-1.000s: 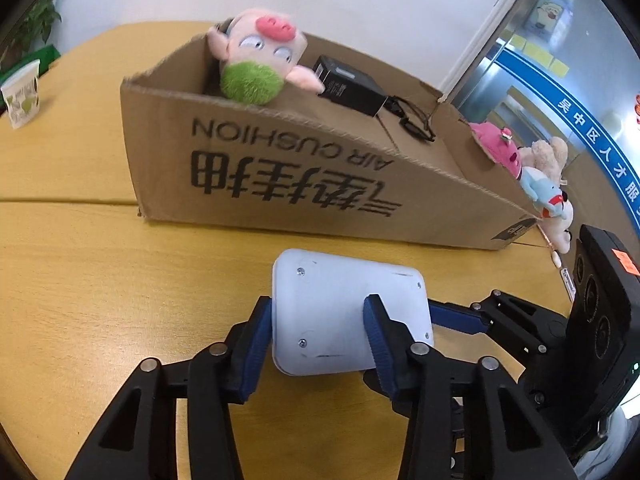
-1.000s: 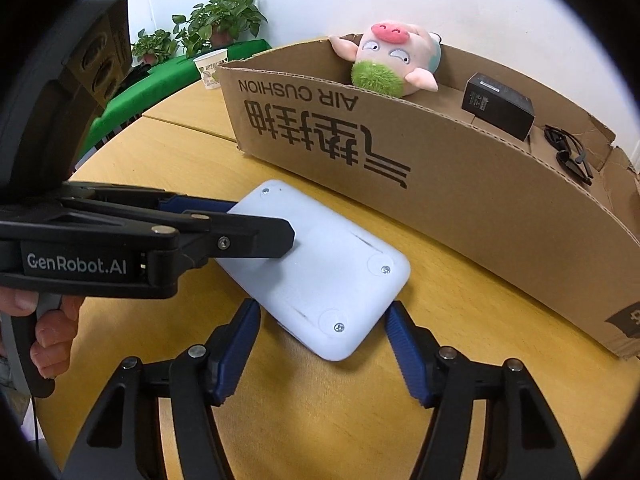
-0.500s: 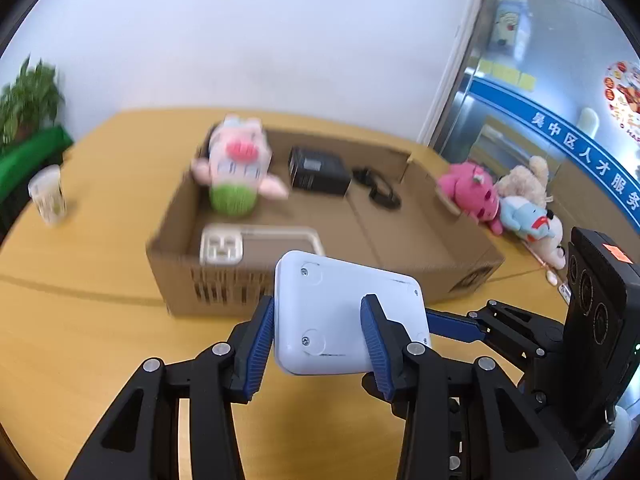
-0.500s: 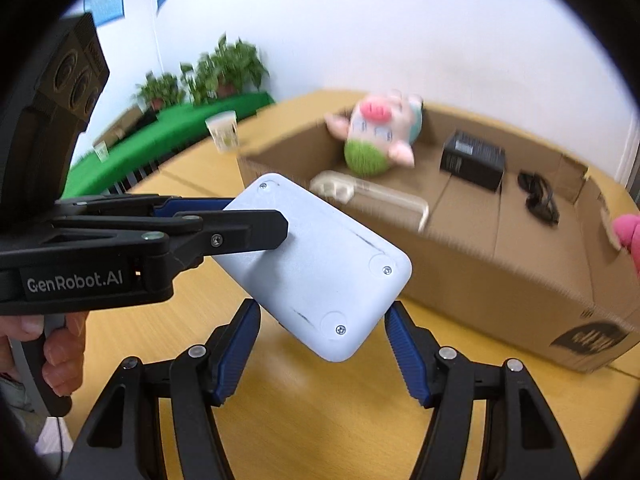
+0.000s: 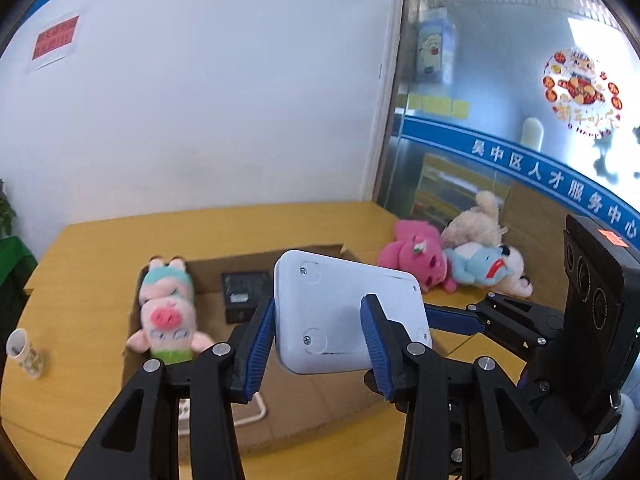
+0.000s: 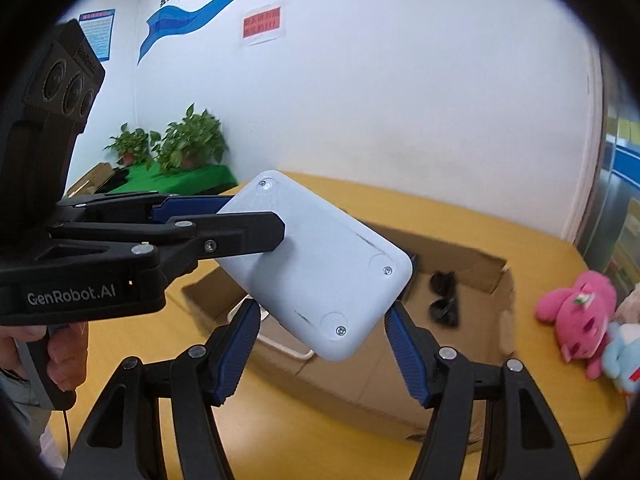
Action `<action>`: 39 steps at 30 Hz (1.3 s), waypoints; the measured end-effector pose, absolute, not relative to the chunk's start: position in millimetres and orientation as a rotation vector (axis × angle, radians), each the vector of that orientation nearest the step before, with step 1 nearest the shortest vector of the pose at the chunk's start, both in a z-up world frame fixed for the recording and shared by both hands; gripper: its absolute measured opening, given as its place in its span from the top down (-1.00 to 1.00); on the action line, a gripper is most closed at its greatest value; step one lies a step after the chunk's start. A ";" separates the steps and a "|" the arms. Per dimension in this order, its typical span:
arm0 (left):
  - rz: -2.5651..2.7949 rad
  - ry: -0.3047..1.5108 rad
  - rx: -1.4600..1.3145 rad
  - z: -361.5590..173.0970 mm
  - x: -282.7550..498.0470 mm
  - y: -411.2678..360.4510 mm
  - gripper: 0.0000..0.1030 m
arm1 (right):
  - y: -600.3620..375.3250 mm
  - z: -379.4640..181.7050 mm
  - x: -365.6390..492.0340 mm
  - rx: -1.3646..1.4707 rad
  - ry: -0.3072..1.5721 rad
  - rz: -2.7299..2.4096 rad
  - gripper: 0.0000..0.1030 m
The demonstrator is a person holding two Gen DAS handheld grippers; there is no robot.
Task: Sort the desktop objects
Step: 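Lift the power bank with both tools and lower it into the box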
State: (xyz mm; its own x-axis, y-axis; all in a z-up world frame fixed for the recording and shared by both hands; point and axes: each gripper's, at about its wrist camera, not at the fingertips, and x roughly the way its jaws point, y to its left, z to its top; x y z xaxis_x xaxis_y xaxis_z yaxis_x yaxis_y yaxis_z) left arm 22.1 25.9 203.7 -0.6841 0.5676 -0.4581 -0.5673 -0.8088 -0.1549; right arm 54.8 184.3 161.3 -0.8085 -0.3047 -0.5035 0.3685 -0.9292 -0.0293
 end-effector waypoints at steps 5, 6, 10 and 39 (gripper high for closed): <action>2.397 -0.035 -0.655 220.0 -13.1 42.5 0.21 | 199.2 182.5 22.1 0.722 0.230 -2.708 -0.25; 2.394 -0.040 -0.661 220.8 -21.0 45.3 0.21 | 201.3 184.3 15.5 0.729 0.231 -2.705 -0.25; 2.391 -0.056 -0.715 213.4 -58.4 55.0 0.21 | 203.2 183.9 -17.2 0.781 0.316 -2.696 -0.25; 2.188 -0.114 -1.570 -1.2 -201.7 77.0 0.17 | 195.7 -16.3 -182.1 1.658 0.256 -2.208 -0.29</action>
State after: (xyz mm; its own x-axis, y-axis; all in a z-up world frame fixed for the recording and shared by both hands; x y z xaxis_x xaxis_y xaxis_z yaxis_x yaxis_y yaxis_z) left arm -201.7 77.0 -1.2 -0.2565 0.3971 -0.8812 -0.3030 -0.8988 -0.3168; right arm -182.1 195.7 -16.3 -0.2422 -0.1803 -0.9533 0.3933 -0.9165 0.0734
